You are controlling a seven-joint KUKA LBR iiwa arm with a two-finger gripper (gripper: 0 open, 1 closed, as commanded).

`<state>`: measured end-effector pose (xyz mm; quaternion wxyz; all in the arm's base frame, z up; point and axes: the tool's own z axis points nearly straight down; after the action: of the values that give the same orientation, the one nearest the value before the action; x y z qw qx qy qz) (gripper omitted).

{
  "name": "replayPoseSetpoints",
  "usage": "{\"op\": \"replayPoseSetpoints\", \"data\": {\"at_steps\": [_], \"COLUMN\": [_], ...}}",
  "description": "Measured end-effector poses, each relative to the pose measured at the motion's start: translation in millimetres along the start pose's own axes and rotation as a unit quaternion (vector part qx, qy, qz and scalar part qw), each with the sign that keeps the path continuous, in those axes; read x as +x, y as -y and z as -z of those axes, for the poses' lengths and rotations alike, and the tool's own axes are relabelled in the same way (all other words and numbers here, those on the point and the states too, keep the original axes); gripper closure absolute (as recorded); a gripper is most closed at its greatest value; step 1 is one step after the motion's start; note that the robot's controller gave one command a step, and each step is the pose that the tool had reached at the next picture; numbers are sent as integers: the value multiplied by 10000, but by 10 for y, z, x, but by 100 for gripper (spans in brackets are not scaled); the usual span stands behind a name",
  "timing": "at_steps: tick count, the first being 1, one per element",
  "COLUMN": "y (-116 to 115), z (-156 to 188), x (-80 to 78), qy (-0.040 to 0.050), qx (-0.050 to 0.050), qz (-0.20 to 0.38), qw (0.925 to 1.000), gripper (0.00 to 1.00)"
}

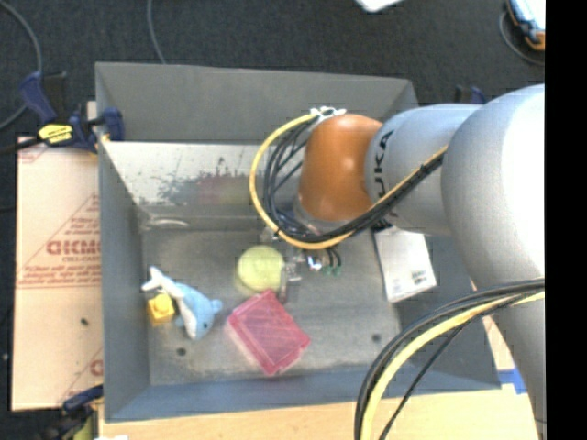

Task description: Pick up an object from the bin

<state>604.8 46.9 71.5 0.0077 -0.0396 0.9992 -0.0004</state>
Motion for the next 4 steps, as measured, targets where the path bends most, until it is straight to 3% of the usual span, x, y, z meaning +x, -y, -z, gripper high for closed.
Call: {"op": "replayPoseSetpoints", "data": {"at_steps": [1,2,3,4], "y": [1,-139,-139,-116], "z": [-1,-8,-8,90], "x": [-4,-365,-365,-428], "qy": [0,21,21,50], "qx": [0,3,2,9], "qz": [-8,1701,1700,1946], "qw": [10000,9854,9854,9809], "gripper": [0,100,100,100]}}
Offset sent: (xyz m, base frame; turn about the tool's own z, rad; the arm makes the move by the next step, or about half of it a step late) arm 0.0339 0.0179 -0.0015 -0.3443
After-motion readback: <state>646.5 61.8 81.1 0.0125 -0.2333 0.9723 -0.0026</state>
